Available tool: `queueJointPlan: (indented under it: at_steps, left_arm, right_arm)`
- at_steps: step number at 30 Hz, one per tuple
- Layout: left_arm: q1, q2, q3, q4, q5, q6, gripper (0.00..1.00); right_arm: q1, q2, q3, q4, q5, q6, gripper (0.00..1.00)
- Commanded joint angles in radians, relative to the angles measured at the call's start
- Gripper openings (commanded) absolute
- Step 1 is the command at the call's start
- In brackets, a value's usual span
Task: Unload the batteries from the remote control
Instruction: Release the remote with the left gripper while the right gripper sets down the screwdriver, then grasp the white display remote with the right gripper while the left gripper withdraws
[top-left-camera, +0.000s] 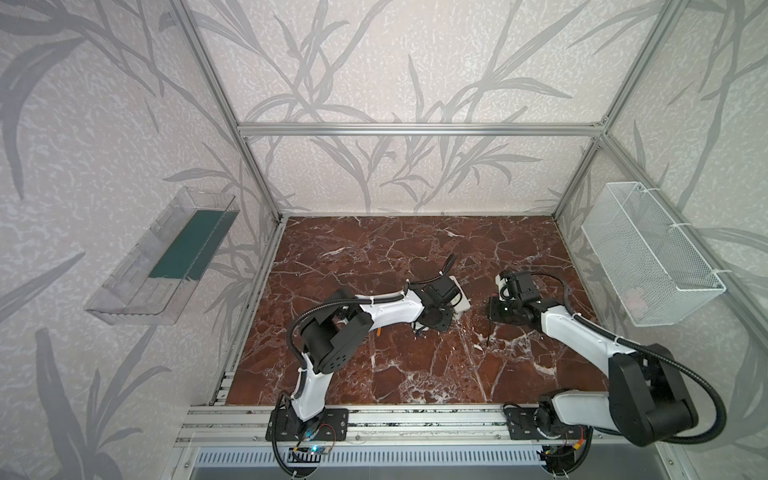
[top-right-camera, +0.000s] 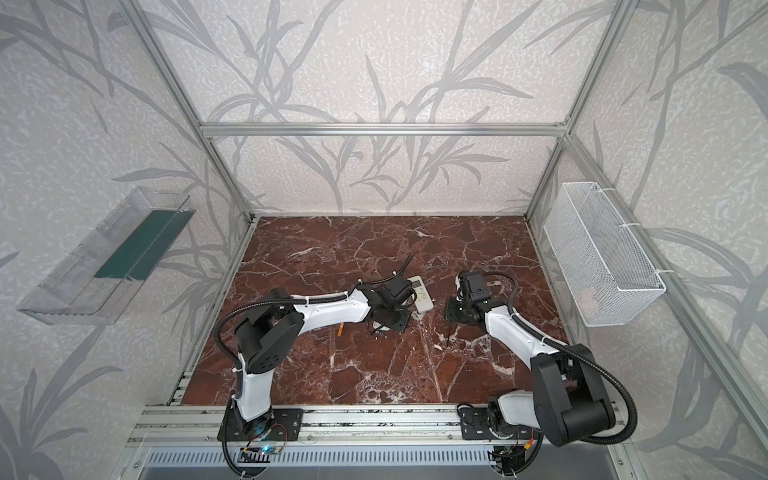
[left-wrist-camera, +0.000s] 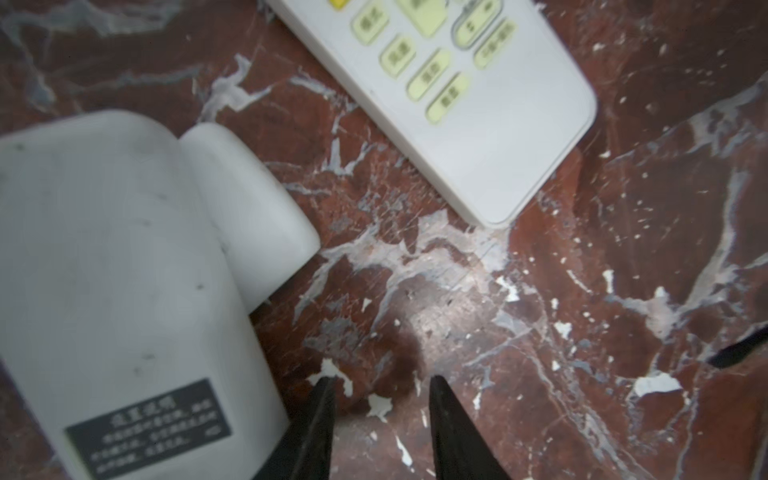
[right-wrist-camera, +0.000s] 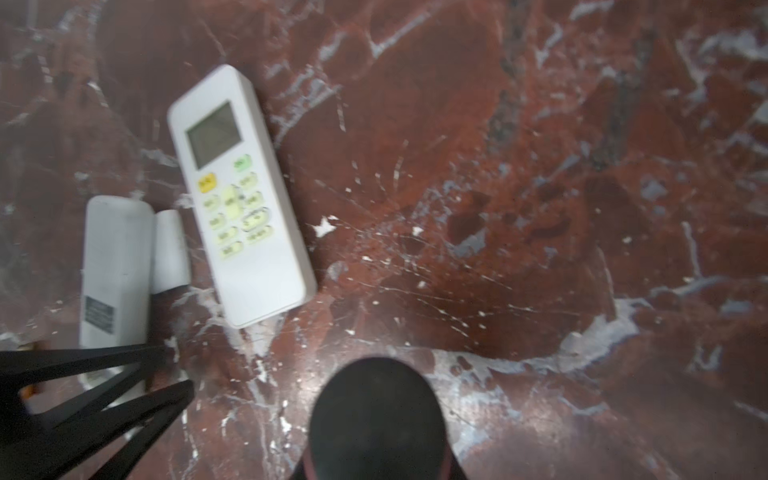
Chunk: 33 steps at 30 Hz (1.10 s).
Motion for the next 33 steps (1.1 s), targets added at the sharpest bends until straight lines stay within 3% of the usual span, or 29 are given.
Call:
queueJointPlan:
  at_steps: [1, 6, 9, 21, 27, 33]
  left_arm:
    - [0.006, 0.022, 0.025, -0.032, -0.046, 0.015, 0.39]
    - [0.032, 0.009, 0.016, -0.056, -0.082, 0.027, 0.39]
    - [0.057, -0.008, -0.001, -0.072, -0.120, 0.024, 0.39]
    - [0.193, -0.066, -0.105, -0.011, -0.111, 0.031, 0.39]
    - [0.253, -0.064, -0.103, 0.000, -0.094, 0.048, 0.40]
    - [0.272, -0.125, -0.091, -0.005, -0.067, 0.051, 0.52]
  right_arm:
    - [-0.022, 0.042, 0.066, -0.105, 0.016, -0.031, 0.23]
    - [-0.025, 0.065, 0.089, -0.134, 0.044, -0.041, 0.44]
    - [-0.025, 0.056, 0.092, -0.131, 0.049, -0.039, 0.51]
    - [-0.010, 0.026, 0.149, -0.135, 0.043, -0.099, 0.61]
    - [0.107, 0.104, 0.231, -0.118, 0.066, -0.138, 0.64]
    - [0.181, 0.258, 0.336, -0.099, 0.069, -0.129, 0.68]
